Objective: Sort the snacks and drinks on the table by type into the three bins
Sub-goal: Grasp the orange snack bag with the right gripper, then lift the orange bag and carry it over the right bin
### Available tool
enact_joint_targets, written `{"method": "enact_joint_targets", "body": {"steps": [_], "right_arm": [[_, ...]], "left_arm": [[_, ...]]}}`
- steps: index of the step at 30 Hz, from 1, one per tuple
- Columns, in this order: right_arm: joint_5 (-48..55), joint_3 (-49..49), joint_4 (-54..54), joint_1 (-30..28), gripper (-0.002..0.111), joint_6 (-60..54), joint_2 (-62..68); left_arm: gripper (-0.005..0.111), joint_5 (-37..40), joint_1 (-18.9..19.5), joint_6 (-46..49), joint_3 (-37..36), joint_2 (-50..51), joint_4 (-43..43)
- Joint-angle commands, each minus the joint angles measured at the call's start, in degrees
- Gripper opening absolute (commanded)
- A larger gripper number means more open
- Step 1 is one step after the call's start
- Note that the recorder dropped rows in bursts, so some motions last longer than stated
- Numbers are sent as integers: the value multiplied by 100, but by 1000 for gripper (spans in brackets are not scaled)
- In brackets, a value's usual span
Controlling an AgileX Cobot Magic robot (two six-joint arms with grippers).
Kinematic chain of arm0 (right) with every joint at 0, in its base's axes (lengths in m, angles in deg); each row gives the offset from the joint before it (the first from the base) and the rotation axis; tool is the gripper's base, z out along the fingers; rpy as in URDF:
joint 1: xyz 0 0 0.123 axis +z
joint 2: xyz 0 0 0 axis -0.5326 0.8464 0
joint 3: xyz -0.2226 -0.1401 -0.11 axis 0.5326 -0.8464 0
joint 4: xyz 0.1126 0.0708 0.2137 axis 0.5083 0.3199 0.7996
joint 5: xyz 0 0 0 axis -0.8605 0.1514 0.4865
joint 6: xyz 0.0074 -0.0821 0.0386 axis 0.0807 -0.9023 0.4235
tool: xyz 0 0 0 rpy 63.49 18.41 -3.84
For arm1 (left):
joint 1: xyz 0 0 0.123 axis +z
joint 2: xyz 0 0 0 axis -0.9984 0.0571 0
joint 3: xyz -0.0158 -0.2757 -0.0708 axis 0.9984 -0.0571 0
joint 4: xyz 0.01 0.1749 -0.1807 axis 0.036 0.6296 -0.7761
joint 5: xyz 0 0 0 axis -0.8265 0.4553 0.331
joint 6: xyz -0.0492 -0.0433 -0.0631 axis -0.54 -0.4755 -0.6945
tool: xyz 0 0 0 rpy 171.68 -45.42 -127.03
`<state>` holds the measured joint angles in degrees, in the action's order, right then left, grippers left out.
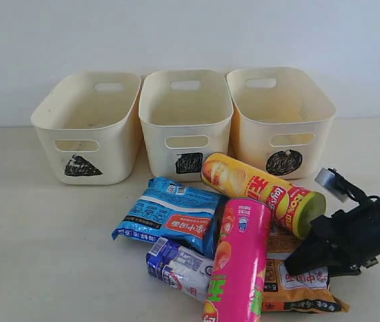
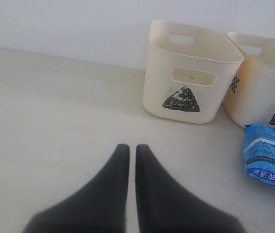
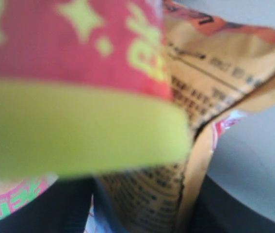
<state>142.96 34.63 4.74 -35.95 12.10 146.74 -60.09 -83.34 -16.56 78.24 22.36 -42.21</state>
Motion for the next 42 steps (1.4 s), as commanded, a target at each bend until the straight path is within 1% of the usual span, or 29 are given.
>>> {"method": "enact_joint_targets", "body": {"steps": [1,3,7,11,14,18,21,24,28,42], "right_arm": [[-397,-27,-203,33,0,77,11],[-374,-27,-228,33,0,156,-76],[-483,-27,-380,33,0,510,-794],[-890,-27,-1399,33,0,1627,-1663],[-871,-27,-2152,33,0,2269,-2024],[-843,-15,-3442,33,0,3511,-2367],[-776,50,-4123,33,0,4110,-2560],[-664,211,-4579,33,0,4497,-2725],[-455,518,-4835,33,0,4790,-2856],[335,1318,-4873,33,0,4878,-2900]], "left_arm": [[4,-68,10,-7,-17,-20,-47],[4,-68,10,-7,-17,-20,-47],[4,-68,10,-7,-17,-20,-47],[4,-68,10,-7,-17,-20,-47],[4,-68,10,-7,-17,-20,-47],[4,-68,10,-7,-17,-20,-47],[4,-68,10,-7,-17,-20,-47],[4,-68,10,-7,-17,-20,-47],[4,-68,10,-7,-17,-20,-47],[4,-68,10,-7,-17,-20,-47]]}}
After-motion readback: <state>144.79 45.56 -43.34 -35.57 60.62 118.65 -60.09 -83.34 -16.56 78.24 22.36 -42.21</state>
